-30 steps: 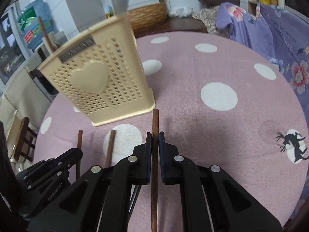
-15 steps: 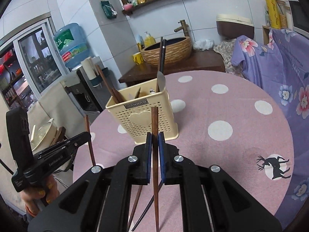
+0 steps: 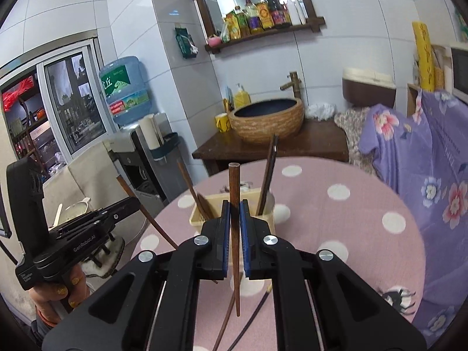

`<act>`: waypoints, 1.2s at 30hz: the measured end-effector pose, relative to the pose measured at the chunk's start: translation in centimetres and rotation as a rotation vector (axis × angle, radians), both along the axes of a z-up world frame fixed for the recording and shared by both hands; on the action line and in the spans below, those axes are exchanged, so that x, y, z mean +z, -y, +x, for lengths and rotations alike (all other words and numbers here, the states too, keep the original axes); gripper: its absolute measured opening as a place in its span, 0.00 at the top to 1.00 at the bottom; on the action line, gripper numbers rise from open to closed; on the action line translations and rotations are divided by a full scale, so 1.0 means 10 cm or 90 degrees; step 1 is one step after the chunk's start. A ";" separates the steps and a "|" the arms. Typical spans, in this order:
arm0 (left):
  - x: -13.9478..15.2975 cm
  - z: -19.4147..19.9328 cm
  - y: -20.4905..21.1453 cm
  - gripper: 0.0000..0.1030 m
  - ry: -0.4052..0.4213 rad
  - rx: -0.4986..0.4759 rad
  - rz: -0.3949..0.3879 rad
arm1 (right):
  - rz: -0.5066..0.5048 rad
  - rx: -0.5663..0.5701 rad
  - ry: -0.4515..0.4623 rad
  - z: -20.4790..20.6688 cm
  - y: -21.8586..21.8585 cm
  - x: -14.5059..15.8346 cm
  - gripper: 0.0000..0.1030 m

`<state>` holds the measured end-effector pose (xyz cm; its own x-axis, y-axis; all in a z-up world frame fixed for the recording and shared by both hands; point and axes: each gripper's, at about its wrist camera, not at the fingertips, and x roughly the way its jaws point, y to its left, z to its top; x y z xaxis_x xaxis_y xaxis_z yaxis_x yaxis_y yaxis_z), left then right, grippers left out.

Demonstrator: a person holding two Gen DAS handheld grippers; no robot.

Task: Organize utensils
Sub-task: 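Lift both chopsticks and drop them into the cream holder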

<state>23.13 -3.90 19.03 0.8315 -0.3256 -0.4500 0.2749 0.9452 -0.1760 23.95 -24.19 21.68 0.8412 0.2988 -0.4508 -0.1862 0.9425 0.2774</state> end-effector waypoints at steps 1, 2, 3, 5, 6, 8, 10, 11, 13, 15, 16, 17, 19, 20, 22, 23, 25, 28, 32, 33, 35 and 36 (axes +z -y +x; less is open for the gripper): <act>0.10 0.04 0.00 0.93 0.003 -0.004 -0.008 | 0.002 -0.001 0.004 0.04 0.00 0.09 0.93; 0.19 0.08 0.00 0.93 0.003 -0.006 -0.017 | 0.005 -0.003 0.007 0.10 0.00 0.18 0.93; 0.27 0.12 0.00 0.93 0.003 -0.006 -0.027 | 0.007 -0.007 0.014 0.15 -0.01 0.28 0.93; 0.42 0.20 0.01 0.93 0.012 0.002 -0.035 | 0.003 -0.023 0.037 0.24 -0.03 0.47 0.93; 0.51 0.25 0.01 0.93 0.019 0.010 -0.041 | 0.002 -0.030 0.053 0.29 -0.05 0.58 0.93; 0.64 0.33 0.03 0.93 0.034 0.023 -0.046 | 0.000 -0.042 0.078 0.39 -0.08 0.71 0.93; 0.72 0.41 0.05 0.93 0.047 0.042 -0.049 | -0.013 -0.058 0.103 0.48 -0.13 0.81 0.93; 0.73 0.45 0.06 0.93 0.053 0.051 -0.046 | -0.017 -0.064 0.119 0.53 -0.15 0.83 0.93; 0.71 0.52 0.10 0.93 0.054 0.064 -0.039 | -0.022 -0.067 0.136 0.61 -0.20 0.82 0.92; 0.61 0.62 0.15 0.93 0.044 0.070 -0.034 | -0.036 -0.072 0.139 0.70 -0.26 0.73 0.92; 0.55 0.66 0.15 0.93 0.040 0.073 -0.029 | -0.043 -0.074 0.135 0.76 -0.29 0.66 0.92; 0.46 0.70 0.18 0.93 0.031 0.075 -0.025 | -0.048 -0.075 0.128 0.81 -0.31 0.58 0.92; 0.30 0.76 0.19 0.93 0.013 0.077 -0.020 | -0.054 -0.077 0.104 0.93 -0.35 0.39 0.92; 0.18 0.78 0.21 0.93 0.003 0.077 -0.014 | -0.055 -0.078 0.095 0.97 -0.36 0.31 0.92; 0.01 0.82 0.22 0.93 -0.017 0.073 -0.013 | -0.053 -0.078 0.069 1.05 -0.35 0.11 0.92; -0.06 0.83 0.22 0.93 -0.026 0.071 -0.009 | -0.053 -0.077 0.057 1.09 -0.34 0.02 0.92; -0.20 0.85 0.24 0.93 -0.037 0.072 0.000 | -0.052 -0.078 0.039 1.12 -0.34 -0.13 0.92; -0.41 0.87 0.27 0.93 -0.060 0.066 0.009 | -0.048 -0.079 0.019 1.15 -0.32 -0.33 0.92; -0.61 0.88 0.29 0.93 -0.078 0.066 0.023 | -0.040 -0.082 0.005 1.16 -0.28 -0.51 0.92; -0.65 0.88 0.30 0.93 -0.083 0.063 0.025 | -0.041 -0.081 0.010 1.15 -0.28 -0.52 0.92; -0.71 0.89 0.30 0.93 -0.095 0.052 0.027 | -0.037 -0.079 0.013 1.13 -0.26 -0.54 0.92; -0.72 0.88 0.30 0.93 -0.095 0.053 0.029 | -0.035 -0.079 0.014 1.12 -0.25 -0.54 0.92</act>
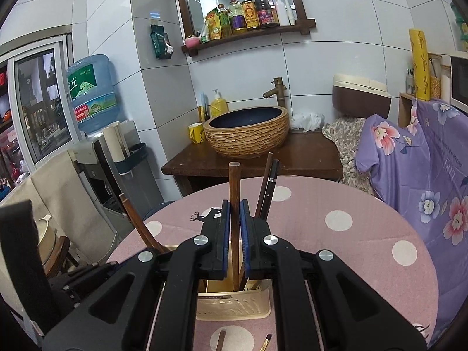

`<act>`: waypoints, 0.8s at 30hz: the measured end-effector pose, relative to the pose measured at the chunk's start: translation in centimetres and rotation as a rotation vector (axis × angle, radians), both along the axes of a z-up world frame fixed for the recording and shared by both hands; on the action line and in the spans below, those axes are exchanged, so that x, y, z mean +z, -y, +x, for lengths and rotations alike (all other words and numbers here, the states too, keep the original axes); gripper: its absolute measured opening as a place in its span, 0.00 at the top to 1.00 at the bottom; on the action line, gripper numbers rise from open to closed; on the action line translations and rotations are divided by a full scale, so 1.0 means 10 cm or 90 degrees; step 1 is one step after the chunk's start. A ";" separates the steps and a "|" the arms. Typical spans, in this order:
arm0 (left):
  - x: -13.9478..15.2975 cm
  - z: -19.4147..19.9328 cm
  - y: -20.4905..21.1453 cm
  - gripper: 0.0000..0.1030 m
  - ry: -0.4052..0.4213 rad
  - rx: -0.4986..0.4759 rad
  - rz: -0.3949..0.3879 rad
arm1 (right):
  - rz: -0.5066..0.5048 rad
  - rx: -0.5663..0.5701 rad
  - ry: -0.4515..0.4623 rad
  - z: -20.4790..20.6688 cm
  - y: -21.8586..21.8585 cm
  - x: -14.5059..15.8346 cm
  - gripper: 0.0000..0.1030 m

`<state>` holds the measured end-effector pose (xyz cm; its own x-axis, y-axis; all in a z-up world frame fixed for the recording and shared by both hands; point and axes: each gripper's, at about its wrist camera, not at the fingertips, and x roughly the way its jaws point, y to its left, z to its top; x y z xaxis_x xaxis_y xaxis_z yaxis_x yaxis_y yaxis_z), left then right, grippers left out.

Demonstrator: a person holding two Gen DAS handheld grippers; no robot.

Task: Organize utensils
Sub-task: 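Lift both chopsticks and drop them into the cream holder, then lower both tools and grasp the last wooden and gold-tipped black chopsticks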

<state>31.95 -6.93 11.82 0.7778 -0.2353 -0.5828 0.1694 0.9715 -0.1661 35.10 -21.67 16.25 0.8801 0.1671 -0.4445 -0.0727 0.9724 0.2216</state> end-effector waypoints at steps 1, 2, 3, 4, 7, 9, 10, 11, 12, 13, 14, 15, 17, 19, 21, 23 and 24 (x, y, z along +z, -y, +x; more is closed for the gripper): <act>-0.01 -0.02 0.00 0.93 0.005 0.002 0.004 | -0.003 0.003 0.001 -0.02 0.00 0.00 0.92; -0.01 -0.05 0.00 0.92 0.009 0.001 0.010 | -0.012 0.006 0.009 -0.07 -0.01 0.00 0.90; -0.02 -0.09 0.01 0.85 0.014 -0.003 0.016 | -0.020 0.004 0.022 -0.12 -0.02 0.01 0.84; -0.01 -0.17 0.00 0.79 0.024 -0.007 0.022 | -0.030 0.001 0.038 -0.19 -0.02 0.02 0.71; -0.04 -0.42 -0.01 0.47 0.067 0.003 0.040 | -0.055 -0.009 0.072 -0.43 -0.02 0.01 0.52; -0.12 -0.56 0.00 0.46 0.072 0.005 0.062 | -0.063 -0.023 0.069 -0.56 0.01 -0.06 0.52; -0.19 -0.60 0.02 0.46 0.063 0.000 0.072 | -0.066 -0.035 0.062 -0.62 0.03 -0.10 0.52; -0.27 -0.62 0.02 0.46 0.049 -0.007 0.078 | -0.071 -0.044 0.049 -0.66 0.05 -0.16 0.52; -0.39 -0.64 0.04 0.46 0.023 -0.015 0.083 | -0.073 -0.053 0.026 -0.71 0.08 -0.25 0.52; -0.48 -0.63 0.05 0.46 -0.001 -0.022 0.086 | -0.071 -0.059 0.010 -0.74 0.11 -0.30 0.52; -0.62 -0.63 0.06 0.46 -0.034 -0.032 0.088 | -0.067 -0.064 -0.009 -0.77 0.15 -0.38 0.52; -0.73 -0.62 0.08 0.47 -0.060 -0.040 0.088 | -0.054 -0.069 -0.030 -0.82 0.20 -0.48 0.52; -0.96 -0.60 0.11 0.52 -0.105 -0.052 0.093 | -0.031 -0.079 -0.059 -0.91 0.28 -0.64 0.52; -1.14 -0.57 0.17 0.58 -0.145 -0.062 0.095 | -0.009 -0.083 -0.091 -0.99 0.36 -0.81 0.52; -1.27 -0.54 0.23 0.62 -0.174 -0.074 0.097 | 0.004 -0.094 -0.115 -1.06 0.43 -0.96 0.52; -1.36 -0.54 0.31 0.65 -0.181 -0.079 0.115 | 0.008 -0.107 -0.132 -1.14 0.48 -1.09 0.52; -1.40 -0.54 0.33 0.68 -0.183 -0.081 0.120 | 0.008 -0.107 -0.140 -1.15 0.49 -1.14 0.52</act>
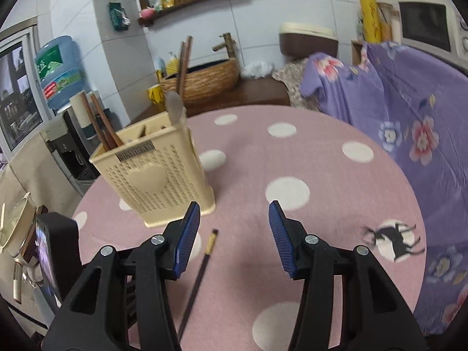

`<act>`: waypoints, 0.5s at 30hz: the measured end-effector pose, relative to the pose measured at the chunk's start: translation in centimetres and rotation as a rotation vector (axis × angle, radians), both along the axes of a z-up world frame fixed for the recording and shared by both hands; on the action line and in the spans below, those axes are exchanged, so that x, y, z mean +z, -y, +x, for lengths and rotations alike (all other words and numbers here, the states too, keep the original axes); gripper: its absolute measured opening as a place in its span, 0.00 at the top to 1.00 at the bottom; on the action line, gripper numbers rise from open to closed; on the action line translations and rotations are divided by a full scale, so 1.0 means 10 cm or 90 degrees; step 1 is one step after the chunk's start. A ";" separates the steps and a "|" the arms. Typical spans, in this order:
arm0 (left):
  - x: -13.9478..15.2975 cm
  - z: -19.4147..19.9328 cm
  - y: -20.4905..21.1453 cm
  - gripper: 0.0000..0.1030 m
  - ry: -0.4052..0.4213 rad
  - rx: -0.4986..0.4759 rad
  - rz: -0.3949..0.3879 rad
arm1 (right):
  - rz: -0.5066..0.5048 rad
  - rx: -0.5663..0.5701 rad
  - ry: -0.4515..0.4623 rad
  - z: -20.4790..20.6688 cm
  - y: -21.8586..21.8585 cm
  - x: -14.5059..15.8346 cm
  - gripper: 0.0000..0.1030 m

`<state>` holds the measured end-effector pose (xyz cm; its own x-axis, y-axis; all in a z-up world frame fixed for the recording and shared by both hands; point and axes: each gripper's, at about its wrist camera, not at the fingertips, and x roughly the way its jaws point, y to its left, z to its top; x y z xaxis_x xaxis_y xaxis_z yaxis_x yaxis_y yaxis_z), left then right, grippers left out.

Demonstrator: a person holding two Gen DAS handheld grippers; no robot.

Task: Organize utensils
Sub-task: 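Lower both tools and grasp the last wooden and gold-tipped black chopsticks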

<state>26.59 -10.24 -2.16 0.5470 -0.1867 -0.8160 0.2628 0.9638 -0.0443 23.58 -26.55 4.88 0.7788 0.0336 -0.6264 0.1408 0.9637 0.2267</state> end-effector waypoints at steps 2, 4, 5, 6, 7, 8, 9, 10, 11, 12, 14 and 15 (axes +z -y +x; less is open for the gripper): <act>-0.07 0.01 0.06 0.74 -0.010 -0.002 0.007 | 0.001 0.001 -0.019 -0.03 0.01 -0.10 0.52; -0.09 0.00 0.10 0.77 0.002 0.001 0.020 | 0.000 0.000 -0.031 -0.03 0.00 -0.17 0.52; -0.09 0.01 0.12 0.79 0.007 0.000 0.029 | 0.001 0.002 -0.037 -0.03 -0.02 -0.20 0.52; -0.10 0.01 0.14 0.82 0.011 -0.001 0.036 | 0.002 0.003 -0.043 -0.02 -0.03 -0.22 0.52; -0.10 0.02 0.15 0.84 0.014 -0.001 0.041 | 0.005 0.005 -0.050 0.00 -0.04 -0.25 0.52; -0.10 0.02 0.14 0.89 0.015 0.002 0.044 | 0.006 0.010 -0.060 0.03 -0.08 -0.29 0.52; -0.11 0.03 0.11 0.89 0.014 0.003 0.044 | 0.007 0.015 -0.069 0.05 -0.10 -0.32 0.52; -0.11 0.04 0.08 0.89 0.012 0.004 0.043 | 0.008 0.025 -0.082 0.10 -0.15 -0.36 0.52; -0.10 0.04 0.05 0.89 0.013 0.006 0.047 | 0.012 0.036 -0.098 0.14 -0.18 -0.41 0.52; -0.10 0.05 0.00 0.89 0.014 0.010 0.051 | 0.022 0.051 -0.122 0.20 -0.24 -0.49 0.52; -0.10 0.06 -0.10 0.90 0.013 0.019 0.051 | 0.043 0.067 -0.153 0.30 -0.31 -0.59 0.52; -0.10 0.06 -0.15 0.90 0.011 0.025 0.050 | 0.056 0.074 -0.174 0.36 -0.35 -0.67 0.53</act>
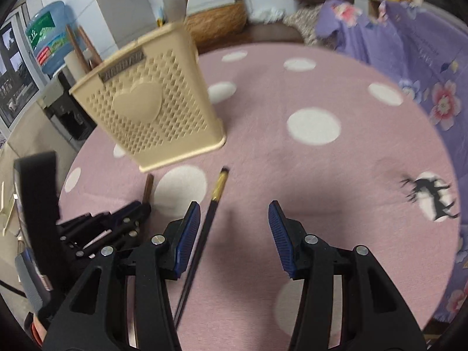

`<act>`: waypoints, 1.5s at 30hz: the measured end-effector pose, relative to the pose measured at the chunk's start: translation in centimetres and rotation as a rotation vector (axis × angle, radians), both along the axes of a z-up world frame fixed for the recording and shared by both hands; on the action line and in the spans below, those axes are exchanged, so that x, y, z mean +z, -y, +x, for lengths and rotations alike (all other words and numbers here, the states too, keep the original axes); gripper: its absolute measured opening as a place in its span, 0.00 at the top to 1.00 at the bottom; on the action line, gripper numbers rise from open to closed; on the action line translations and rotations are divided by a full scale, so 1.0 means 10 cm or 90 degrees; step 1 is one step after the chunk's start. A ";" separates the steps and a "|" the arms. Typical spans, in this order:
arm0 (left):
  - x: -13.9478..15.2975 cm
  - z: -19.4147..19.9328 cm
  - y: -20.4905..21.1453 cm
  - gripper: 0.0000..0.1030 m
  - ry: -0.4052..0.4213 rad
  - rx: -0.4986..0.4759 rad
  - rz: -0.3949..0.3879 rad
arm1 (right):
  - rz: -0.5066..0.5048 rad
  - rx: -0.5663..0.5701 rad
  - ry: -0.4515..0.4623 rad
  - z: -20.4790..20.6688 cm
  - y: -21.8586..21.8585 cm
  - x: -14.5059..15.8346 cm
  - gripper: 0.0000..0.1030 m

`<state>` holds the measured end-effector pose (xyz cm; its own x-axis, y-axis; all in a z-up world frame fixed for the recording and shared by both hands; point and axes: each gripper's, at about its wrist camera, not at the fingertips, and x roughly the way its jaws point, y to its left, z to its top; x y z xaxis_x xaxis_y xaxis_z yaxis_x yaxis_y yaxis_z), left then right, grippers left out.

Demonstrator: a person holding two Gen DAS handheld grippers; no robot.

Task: Organize utensils
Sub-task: 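Lower both tools and grasp the last wooden and gold-tipped black chopsticks, then lift both chopsticks and drop them into the cream holder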

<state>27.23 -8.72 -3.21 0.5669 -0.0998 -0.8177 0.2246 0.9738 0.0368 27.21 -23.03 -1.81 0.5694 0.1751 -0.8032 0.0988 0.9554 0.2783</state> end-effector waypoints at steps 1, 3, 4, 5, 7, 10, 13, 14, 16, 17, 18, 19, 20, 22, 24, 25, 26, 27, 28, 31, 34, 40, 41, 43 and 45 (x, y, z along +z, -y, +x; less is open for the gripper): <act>0.00 0.01 -0.04 0.90 -0.002 0.006 -0.003 | 0.009 0.003 -0.018 0.06 -0.04 -0.07 0.54; 0.00 0.02 -0.11 0.90 -0.004 0.016 -0.004 | 0.015 0.003 -0.042 0.14 -0.12 -0.17 0.58; 0.00 0.02 -0.14 0.90 -0.004 0.018 -0.004 | 0.000 -0.003 -0.038 0.17 -0.17 -0.17 0.60; 0.00 0.01 -0.17 0.90 -0.002 0.020 -0.004 | -0.025 -0.009 -0.034 0.20 -0.22 -0.17 0.61; -0.01 0.00 -0.19 0.90 -0.002 0.024 -0.006 | -0.038 -0.019 -0.034 0.25 -0.28 -0.19 0.67; -0.01 -0.01 -0.19 0.90 0.002 0.026 -0.005 | -0.086 -0.027 -0.031 0.29 -0.39 -0.21 0.78; -0.02 -0.02 -0.15 0.91 0.010 0.028 -0.003 | -0.100 -0.030 -0.027 0.31 -0.41 -0.22 0.90; -0.02 -0.02 -0.16 0.91 0.011 0.029 -0.004 | -0.092 -0.030 -0.028 0.30 -0.40 -0.22 0.90; -0.02 -0.02 -0.17 0.91 0.010 0.031 -0.013 | -0.057 -0.030 -0.027 0.30 -0.33 -0.22 0.92; -0.01 -0.02 -0.17 0.91 0.009 0.031 -0.018 | -0.035 -0.030 -0.027 0.29 -0.25 -0.20 0.92; 0.00 -0.02 -0.18 0.92 0.009 0.031 -0.024 | -0.009 -0.032 -0.023 0.27 -0.20 -0.18 0.92; 0.03 -0.04 -0.20 0.92 0.017 0.031 -0.030 | 0.006 -0.031 -0.015 0.25 -0.16 -0.15 0.92; 0.08 -0.06 -0.21 0.92 0.025 0.031 -0.035 | 0.015 -0.027 -0.006 0.24 -0.14 -0.10 0.92; 0.21 -0.11 -0.24 0.92 0.045 0.028 -0.050 | 0.041 -0.014 0.022 0.16 -0.10 0.05 0.92; 0.37 -0.17 -0.29 0.92 0.065 0.023 -0.071 | 0.067 0.003 0.057 0.06 -0.06 0.24 0.92; 0.47 -0.21 -0.31 0.92 0.079 0.022 -0.082 | 0.073 0.012 0.078 0.01 -0.04 0.36 0.92; 0.57 -0.24 -0.33 0.92 0.093 0.020 -0.091 | 0.073 0.019 0.099 -0.05 -0.03 0.48 0.92; 0.68 -0.28 -0.35 0.92 0.109 0.018 -0.101 | 0.073 0.027 0.125 -0.12 0.00 0.62 0.92; 0.77 -0.31 -0.37 0.92 0.122 0.017 -0.108 | 0.076 0.032 0.144 -0.16 0.02 0.74 0.92; 1.13 -0.42 -0.46 0.92 0.167 0.009 -0.144 | 0.089 0.053 0.210 -0.35 0.05 1.15 0.93; 1.48 -0.52 -0.50 0.92 0.228 0.001 -0.158 | 0.090 0.063 0.272 -0.48 0.08 1.51 0.93; 2.03 -0.51 -0.43 0.92 0.305 -0.008 -0.159 | 0.073 0.074 0.346 -0.49 0.07 2.15 0.93; 2.13 -0.50 -0.42 0.92 0.315 -0.011 -0.162 | 0.062 0.080 0.355 -0.46 0.05 2.28 0.93; 2.29 -0.47 -0.41 0.92 0.321 -0.021 -0.175 | 0.045 0.080 0.364 -0.38 0.05 2.47 0.93; 2.46 -0.40 -0.39 0.92 0.321 -0.026 -0.189 | 0.031 0.081 0.369 -0.28 0.04 2.64 0.93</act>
<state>23.26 -4.84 21.43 0.8696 -0.3133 -0.3817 0.2879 0.9497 -0.1235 24.43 -23.46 24.63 0.8844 0.3001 -0.3575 -0.1972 0.9345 0.2965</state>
